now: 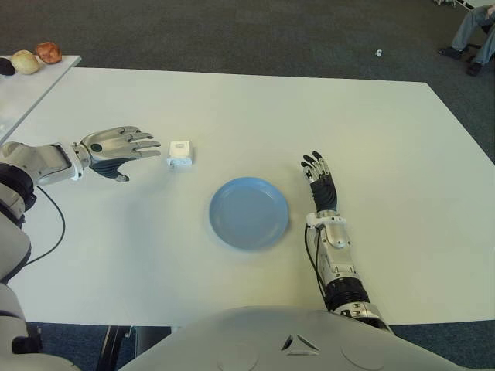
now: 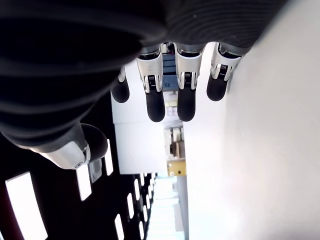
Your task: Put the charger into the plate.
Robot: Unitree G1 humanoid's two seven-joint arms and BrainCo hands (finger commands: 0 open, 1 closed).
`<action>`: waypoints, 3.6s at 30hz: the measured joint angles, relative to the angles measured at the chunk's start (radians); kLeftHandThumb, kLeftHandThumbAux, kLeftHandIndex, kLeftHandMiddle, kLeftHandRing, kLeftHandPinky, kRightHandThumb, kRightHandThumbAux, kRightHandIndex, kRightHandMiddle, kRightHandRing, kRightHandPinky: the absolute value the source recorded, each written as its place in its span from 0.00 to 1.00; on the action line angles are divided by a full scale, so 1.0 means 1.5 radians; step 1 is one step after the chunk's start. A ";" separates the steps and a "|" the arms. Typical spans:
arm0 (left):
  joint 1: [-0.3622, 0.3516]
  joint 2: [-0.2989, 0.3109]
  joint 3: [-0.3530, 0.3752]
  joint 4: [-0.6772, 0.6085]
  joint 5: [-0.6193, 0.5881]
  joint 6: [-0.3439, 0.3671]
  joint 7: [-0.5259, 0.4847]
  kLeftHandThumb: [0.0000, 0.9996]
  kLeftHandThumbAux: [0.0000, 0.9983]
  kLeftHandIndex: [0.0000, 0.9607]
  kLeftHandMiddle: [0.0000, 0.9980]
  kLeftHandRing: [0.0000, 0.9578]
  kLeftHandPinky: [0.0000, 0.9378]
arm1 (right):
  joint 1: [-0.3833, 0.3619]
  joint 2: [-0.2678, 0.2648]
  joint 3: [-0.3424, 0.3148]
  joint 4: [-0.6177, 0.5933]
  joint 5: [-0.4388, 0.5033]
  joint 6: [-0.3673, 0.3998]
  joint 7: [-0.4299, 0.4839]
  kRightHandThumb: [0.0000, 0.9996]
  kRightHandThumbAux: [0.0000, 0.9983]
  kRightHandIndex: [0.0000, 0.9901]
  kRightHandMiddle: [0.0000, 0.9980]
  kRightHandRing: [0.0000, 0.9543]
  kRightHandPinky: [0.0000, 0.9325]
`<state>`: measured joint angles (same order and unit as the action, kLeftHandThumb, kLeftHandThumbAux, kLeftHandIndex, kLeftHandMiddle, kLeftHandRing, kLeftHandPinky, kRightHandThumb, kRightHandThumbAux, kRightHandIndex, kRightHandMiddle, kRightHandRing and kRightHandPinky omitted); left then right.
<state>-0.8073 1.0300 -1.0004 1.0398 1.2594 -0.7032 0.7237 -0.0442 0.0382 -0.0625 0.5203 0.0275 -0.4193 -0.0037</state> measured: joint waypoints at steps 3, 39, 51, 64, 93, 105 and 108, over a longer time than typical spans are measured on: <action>0.007 0.012 0.010 -0.018 -0.001 -0.012 0.000 0.00 0.57 0.00 0.01 0.00 0.00 | -0.001 0.000 0.000 0.002 -0.001 -0.003 -0.001 0.00 0.50 0.00 0.18 0.16 0.04; -0.002 -0.098 0.180 -0.021 -0.113 -0.069 -0.229 0.02 0.53 0.00 0.00 0.00 0.01 | -0.016 -0.007 0.001 0.024 -0.003 -0.007 0.002 0.00 0.50 0.00 0.19 0.17 0.05; -0.045 -0.216 0.241 0.074 -0.229 -0.003 -0.359 0.13 0.45 0.00 0.00 0.00 0.04 | -0.021 -0.007 0.000 0.025 -0.003 -0.007 0.003 0.00 0.51 0.00 0.20 0.17 0.05; -0.040 -0.275 0.273 0.104 -0.300 0.054 -0.447 0.14 0.37 0.00 0.00 0.00 0.03 | -0.015 -0.007 0.001 0.021 -0.004 -0.007 0.000 0.00 0.51 0.00 0.20 0.18 0.05; -0.019 -0.324 0.290 0.120 -0.330 0.096 -0.490 0.14 0.37 0.00 0.00 0.00 0.00 | 0.001 -0.009 -0.003 0.000 0.012 -0.004 0.026 0.00 0.52 0.00 0.21 0.18 0.05; -0.019 -0.323 0.288 0.126 -0.330 0.099 -0.491 0.12 0.38 0.00 0.00 0.00 0.00 | 0.000 -0.012 -0.006 0.003 0.020 -0.007 0.042 0.00 0.54 0.00 0.19 0.18 0.05; -0.018 -0.320 0.285 0.129 -0.328 0.097 -0.484 0.11 0.39 0.00 0.00 0.00 0.00 | 0.000 -0.013 -0.005 0.004 0.019 -0.010 0.041 0.00 0.54 0.00 0.18 0.18 0.05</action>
<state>-0.8340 0.5494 -0.5730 1.2332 0.7669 -0.5573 -0.0026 -0.0439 0.0191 -0.0707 0.5256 0.0557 -0.4344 0.0582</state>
